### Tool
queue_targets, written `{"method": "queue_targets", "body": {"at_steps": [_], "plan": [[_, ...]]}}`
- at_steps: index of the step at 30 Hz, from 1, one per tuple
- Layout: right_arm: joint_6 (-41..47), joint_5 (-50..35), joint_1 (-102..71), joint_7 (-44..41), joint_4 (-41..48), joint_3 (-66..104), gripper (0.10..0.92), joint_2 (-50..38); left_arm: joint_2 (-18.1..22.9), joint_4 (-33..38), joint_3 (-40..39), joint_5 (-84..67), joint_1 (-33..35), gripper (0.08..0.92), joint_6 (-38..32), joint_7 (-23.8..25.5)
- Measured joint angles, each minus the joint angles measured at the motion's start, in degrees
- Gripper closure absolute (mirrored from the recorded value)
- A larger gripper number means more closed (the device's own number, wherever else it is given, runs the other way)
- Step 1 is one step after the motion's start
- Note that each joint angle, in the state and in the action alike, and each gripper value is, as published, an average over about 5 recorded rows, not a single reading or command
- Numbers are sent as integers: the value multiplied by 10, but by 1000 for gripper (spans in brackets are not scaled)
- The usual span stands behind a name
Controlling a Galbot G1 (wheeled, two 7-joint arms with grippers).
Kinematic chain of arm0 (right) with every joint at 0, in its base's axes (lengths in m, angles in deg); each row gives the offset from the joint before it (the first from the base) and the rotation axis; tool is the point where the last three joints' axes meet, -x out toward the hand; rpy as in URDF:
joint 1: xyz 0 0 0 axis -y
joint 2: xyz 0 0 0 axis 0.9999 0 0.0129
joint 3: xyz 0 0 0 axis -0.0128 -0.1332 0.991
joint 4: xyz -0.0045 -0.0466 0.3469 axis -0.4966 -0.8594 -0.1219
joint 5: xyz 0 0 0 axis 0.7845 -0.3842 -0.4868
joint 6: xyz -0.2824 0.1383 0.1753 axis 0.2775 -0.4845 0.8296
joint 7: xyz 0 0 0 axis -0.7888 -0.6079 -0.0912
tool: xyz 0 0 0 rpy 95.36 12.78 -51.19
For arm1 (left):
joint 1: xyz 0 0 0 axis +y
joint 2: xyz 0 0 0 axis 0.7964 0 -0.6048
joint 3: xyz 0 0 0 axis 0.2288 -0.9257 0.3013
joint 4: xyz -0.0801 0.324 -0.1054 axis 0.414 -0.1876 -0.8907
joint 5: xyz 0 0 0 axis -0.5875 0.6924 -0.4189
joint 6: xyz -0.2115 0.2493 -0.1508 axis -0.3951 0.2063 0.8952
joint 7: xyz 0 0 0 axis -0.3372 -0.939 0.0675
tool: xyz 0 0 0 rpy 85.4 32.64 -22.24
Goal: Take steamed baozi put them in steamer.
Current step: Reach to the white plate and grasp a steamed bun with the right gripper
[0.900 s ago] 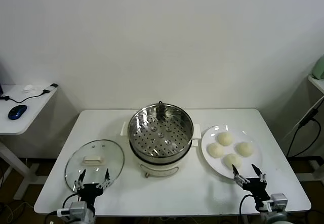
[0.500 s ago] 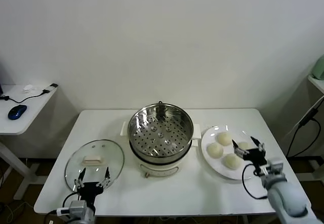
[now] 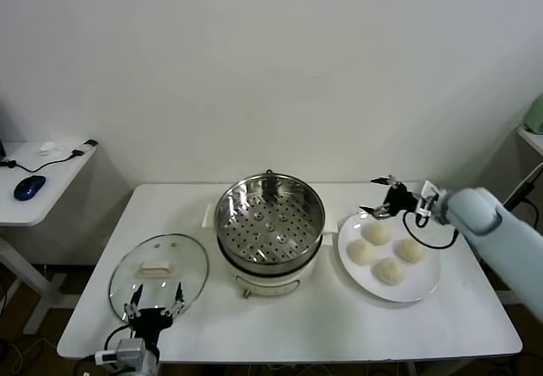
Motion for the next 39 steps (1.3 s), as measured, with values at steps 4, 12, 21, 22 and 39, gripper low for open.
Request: {"method": "queue_targets", "body": {"at_steps": [4,12,21,22,39], "plan": [[-32,13,143,-91,57,-153,203,9,0,-5,-3,0,-3,177,-3,0],[-47,12,293,-171,151,-375,203,70,-2,-13,-7,0,-6,177,-7,0],[-31,12,312,-179,243,-468,203,148,-7,-21,-9,0,-5,177,-12,0],[-29,12,310,-178,252,-473,203,156,-7,-22,-9,0,-6,177,-13,0],[-8,34,237,-144,360,-445,203,228,-4,-25,-14,0,-5,177,-15,-1]]}}
